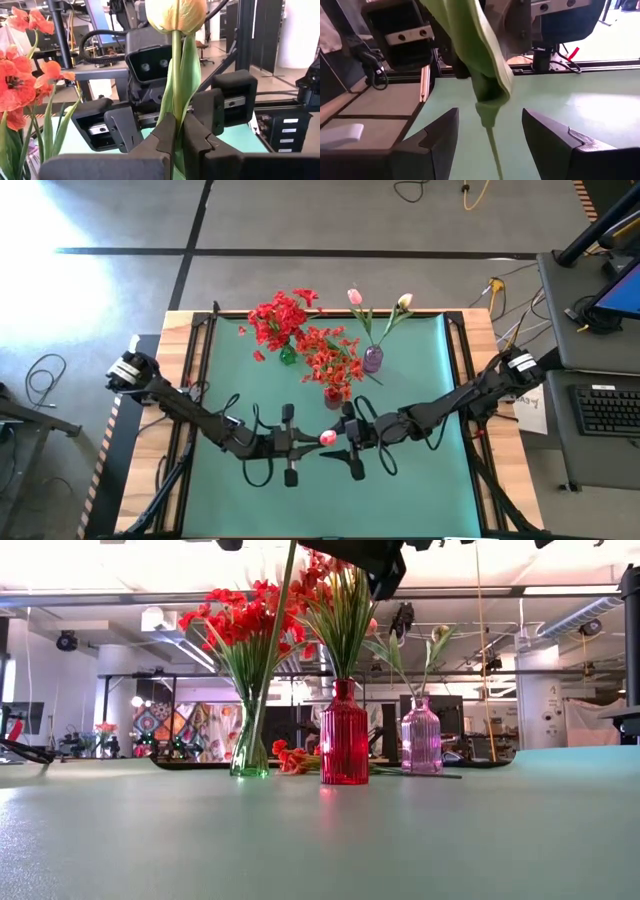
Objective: Sort flowers into vase by color
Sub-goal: Put the pink tulip into the purple vase
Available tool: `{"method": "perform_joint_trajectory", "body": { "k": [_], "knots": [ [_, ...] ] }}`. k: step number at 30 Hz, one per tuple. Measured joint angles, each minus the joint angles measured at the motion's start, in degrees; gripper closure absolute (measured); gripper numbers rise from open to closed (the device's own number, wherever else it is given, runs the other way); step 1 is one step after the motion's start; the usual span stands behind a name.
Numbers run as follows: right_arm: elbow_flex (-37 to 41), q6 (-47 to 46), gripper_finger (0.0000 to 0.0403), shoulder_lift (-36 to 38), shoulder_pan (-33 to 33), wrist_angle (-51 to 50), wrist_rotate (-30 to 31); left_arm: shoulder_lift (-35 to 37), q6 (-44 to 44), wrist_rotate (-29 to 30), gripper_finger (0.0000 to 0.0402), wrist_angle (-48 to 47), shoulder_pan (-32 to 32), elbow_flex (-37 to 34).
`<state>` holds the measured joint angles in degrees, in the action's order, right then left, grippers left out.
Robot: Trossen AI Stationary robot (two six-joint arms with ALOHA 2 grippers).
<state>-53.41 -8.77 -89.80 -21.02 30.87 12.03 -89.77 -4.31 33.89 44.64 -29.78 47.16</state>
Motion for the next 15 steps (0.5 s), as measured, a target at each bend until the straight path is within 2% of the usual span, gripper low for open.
{"method": "perform_joint_trajectory", "body": {
  "k": [5, 8, 11, 15],
  "knots": [
    [0.0, 0.3, 0.0194, -0.2, 0.0, 1.8, 0.0, -0.1, -1.6, 0.0, 0.0401, 2.0, 0.2, 0.0],
    [0.0, 0.4, 0.0207, -0.3, 0.0, 1.6, 0.0, -0.1, -2.4, 0.0, 0.0401, 3.0, 0.3, 0.0],
    [-0.1, 1.1, 0.0242, -0.3, 0.0, 1.9, 0.9, -0.1, -2.8, 0.0, 0.0401, 3.2, 0.5, 0.0],
    [-0.1, 2.0, 0.0313, -0.3, 0.0, 1.8, 2.2, -0.1, -2.7, 0.0, 0.0401, 3.4, 1.0, 0.0]
  ]
}}
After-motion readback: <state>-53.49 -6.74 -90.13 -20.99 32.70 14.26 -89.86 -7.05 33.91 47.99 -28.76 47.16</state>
